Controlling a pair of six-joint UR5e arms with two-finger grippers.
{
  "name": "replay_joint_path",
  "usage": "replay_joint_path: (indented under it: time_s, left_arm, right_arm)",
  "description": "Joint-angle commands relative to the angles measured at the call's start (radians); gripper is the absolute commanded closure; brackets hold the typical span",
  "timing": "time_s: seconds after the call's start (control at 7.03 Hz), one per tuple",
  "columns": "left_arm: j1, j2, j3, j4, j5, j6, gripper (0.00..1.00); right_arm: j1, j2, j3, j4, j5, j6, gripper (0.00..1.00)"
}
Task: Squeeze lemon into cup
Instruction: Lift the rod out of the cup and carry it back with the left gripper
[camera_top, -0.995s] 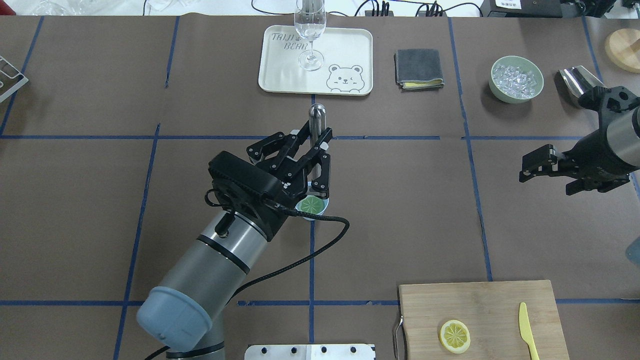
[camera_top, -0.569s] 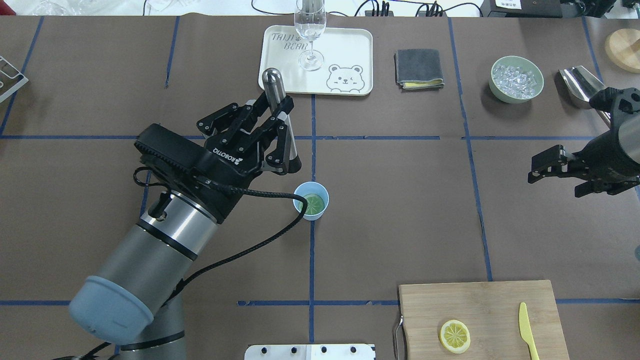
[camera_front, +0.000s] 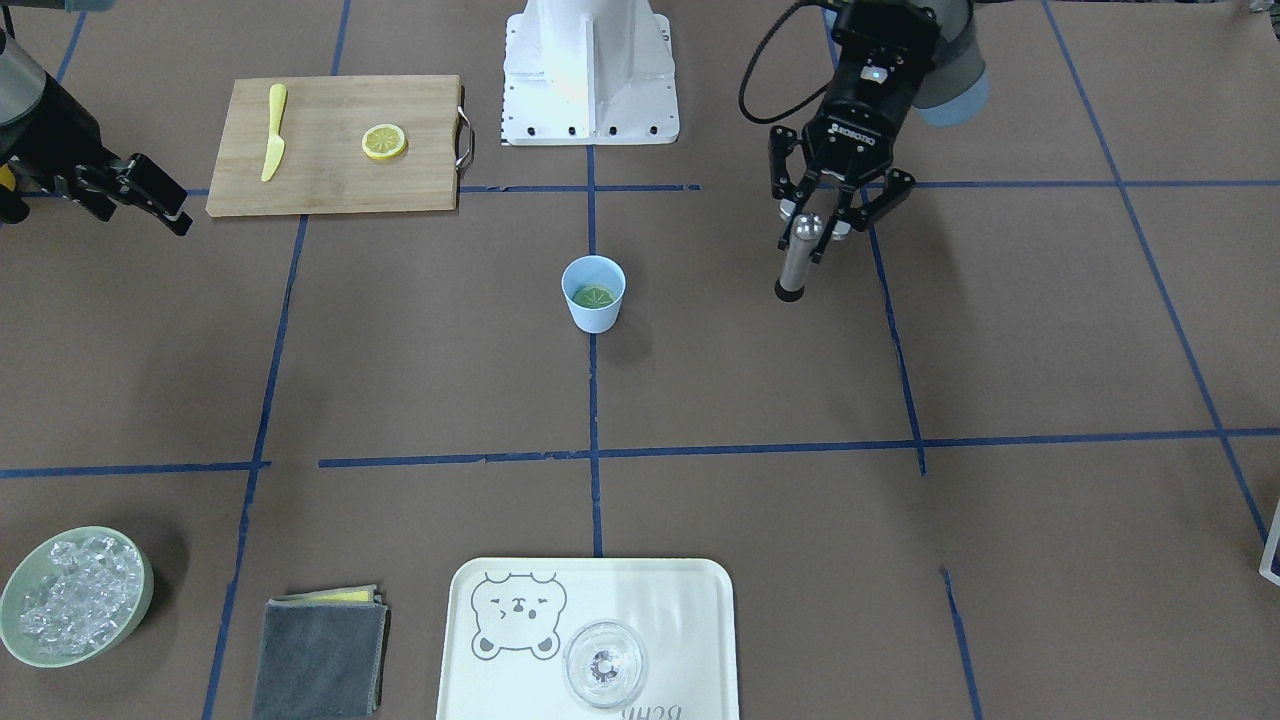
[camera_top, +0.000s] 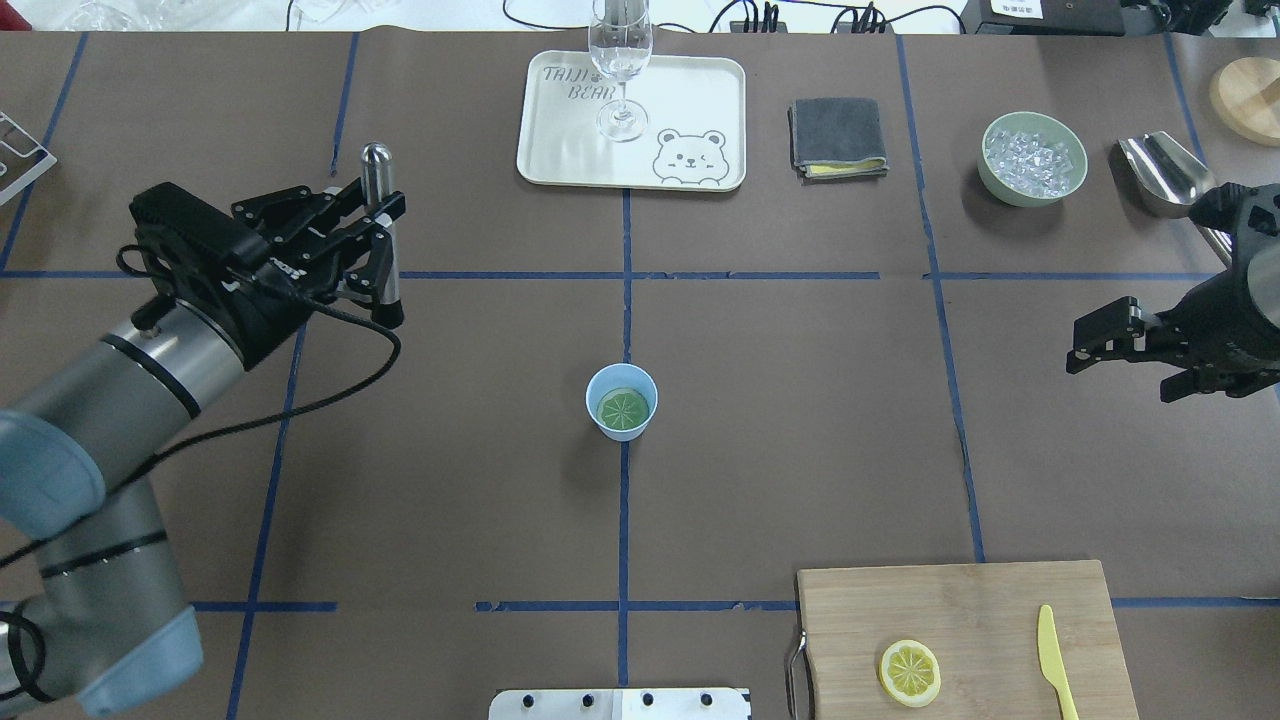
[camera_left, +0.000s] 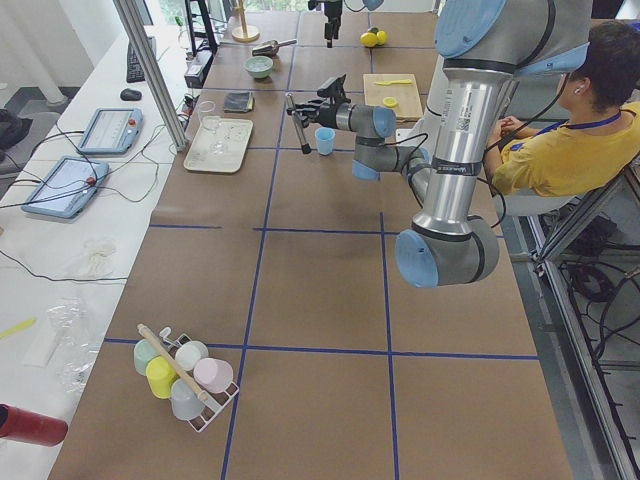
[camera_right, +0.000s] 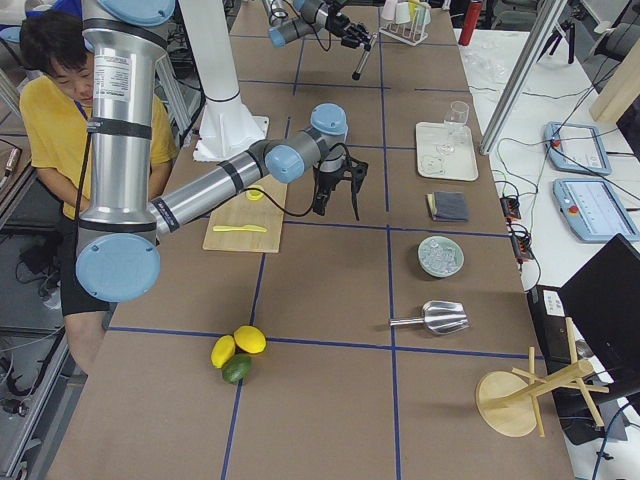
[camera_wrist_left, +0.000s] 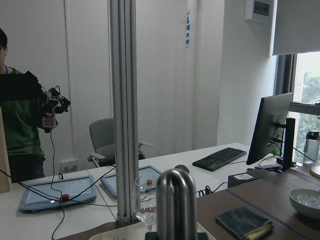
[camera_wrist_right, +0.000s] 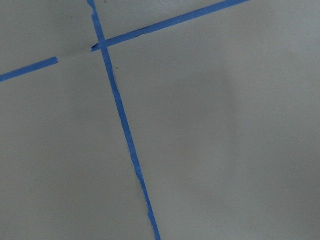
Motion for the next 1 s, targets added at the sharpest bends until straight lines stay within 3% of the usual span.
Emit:
replay_joint_path:
  time_s: [0.0, 0.14, 0.28, 0.57, 0.71, 0.85]
  left_arm:
    - [-0.193, 0.077, 0.01, 0.211, -0.408, -0.046, 1.0]
    - [-0.214, 0.163, 0.024, 0.229, -0.466, -0.05, 1.0]
    - [-0.258, 0.219, 0.062, 0.268, -0.583, -0.103, 1.0]
    - [-0.344, 0.236, 0.078, 0.501, -0.901, -0.303, 1.0]
    - [-0.343, 0.212, 0.07, 0.675, -0.946, -0.362, 1.0]
    - [-0.338, 0.189, 0.084, 0.756, -0.945, -0.43, 1.0]
  right_arm:
    - [-0.001, -0.001, -0.007, -0.001, 0.0, -0.001, 0.0]
    - [-0.001, 0.001, -0.012, 0.0, 0.0, -0.013, 0.0]
    - [0.0, -0.002, -0.012, -0.001, 0.0, -0.028, 0.0]
    - [0.001, -0.005, -0.007, -0.002, 0.0, -0.029, 0.0]
    - [0.001, -0.005, -0.004, -0.002, 0.0, -0.029, 0.0]
    - [0.004, -0.007, -0.001, 0.0, 0.0, -0.029, 0.0]
